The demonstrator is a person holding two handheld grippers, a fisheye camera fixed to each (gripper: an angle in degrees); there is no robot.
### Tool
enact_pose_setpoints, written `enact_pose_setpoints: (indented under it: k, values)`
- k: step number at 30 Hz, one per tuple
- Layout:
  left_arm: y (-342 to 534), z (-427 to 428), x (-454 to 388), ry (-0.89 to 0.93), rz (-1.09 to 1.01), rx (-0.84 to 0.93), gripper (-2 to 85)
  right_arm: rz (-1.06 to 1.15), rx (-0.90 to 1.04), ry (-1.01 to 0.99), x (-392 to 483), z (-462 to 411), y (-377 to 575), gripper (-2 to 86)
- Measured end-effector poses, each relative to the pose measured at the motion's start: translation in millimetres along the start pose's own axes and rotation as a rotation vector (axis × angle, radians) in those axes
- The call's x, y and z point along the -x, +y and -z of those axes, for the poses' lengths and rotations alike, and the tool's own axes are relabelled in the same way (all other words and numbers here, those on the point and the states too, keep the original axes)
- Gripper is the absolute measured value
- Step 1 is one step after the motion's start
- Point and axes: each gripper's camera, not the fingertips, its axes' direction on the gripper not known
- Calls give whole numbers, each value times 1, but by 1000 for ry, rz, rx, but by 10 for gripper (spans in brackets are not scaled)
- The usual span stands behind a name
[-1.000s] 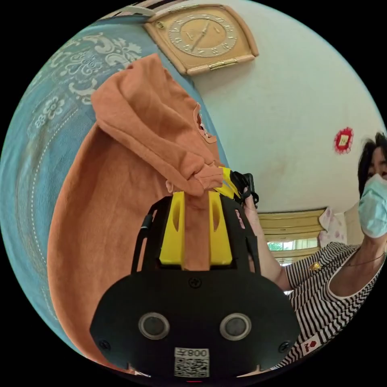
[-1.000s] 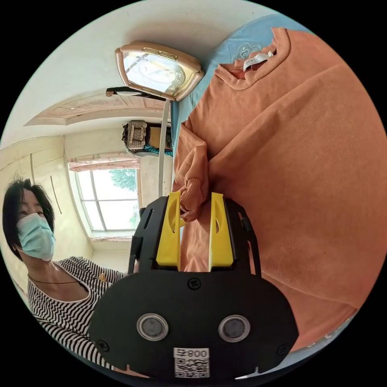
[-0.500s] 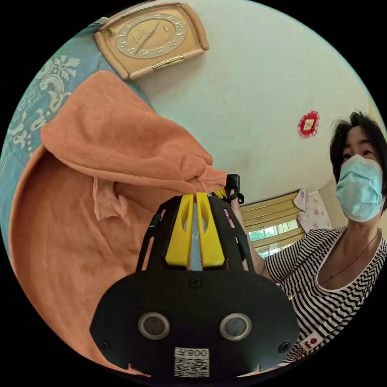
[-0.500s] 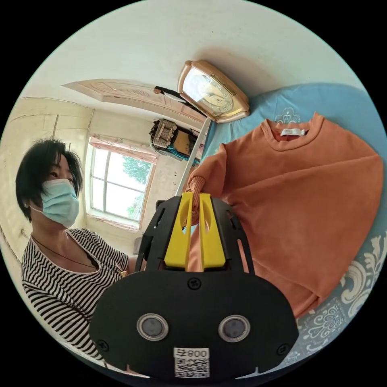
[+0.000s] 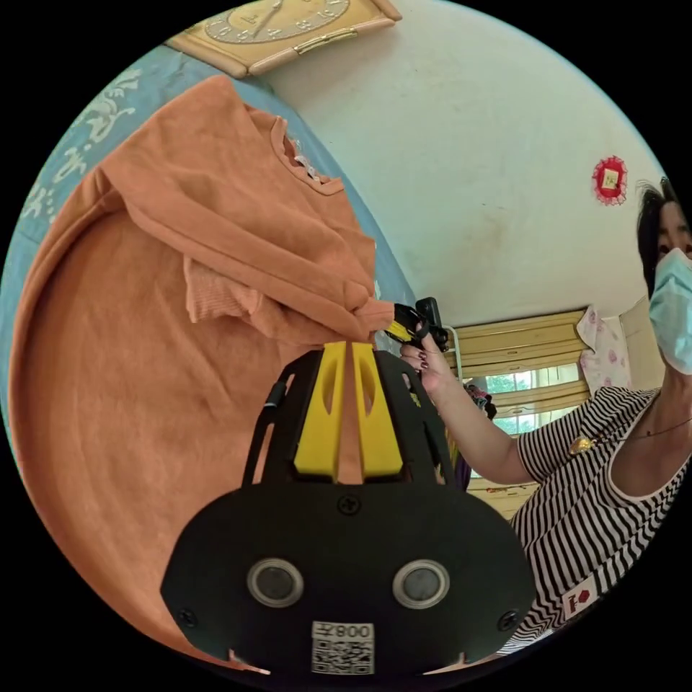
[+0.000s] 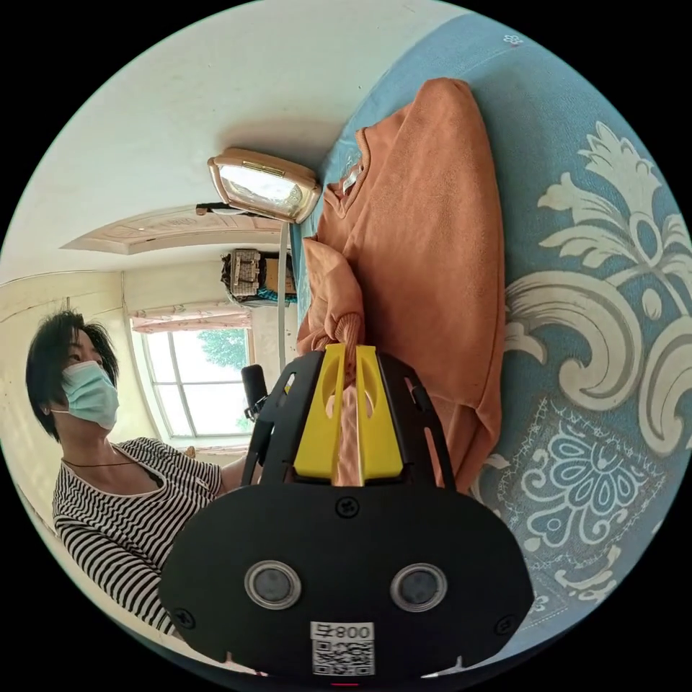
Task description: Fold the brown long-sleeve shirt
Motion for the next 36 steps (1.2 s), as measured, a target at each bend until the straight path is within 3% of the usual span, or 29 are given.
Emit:
enact_pose_setpoints:
  k: [6,9,13,17,25,31,36]
  values:
    - [-28,56,12,-229,2,-225,12,33,-133,155,46,22,10,9]
    - [-49,59,16,-298,-21,-261,8,192,-156,230,107,0,-8,3]
    - [-68,30,19,-503,-20,-131,4,445,35,337,189,-107,-71,2]
    - [-63,4,22,-555,-37,-86,2,585,147,491,239,-213,-126,2]
    - [-51,-21,9,-627,-141,-144,1,625,236,756,254,-326,-184,1]
    - [-47,-36,-1,-679,-157,-153,1,622,250,750,269,-325,-178,1]
    - [-46,-20,-19,-577,-168,-176,1,639,152,666,292,-236,-117,2]
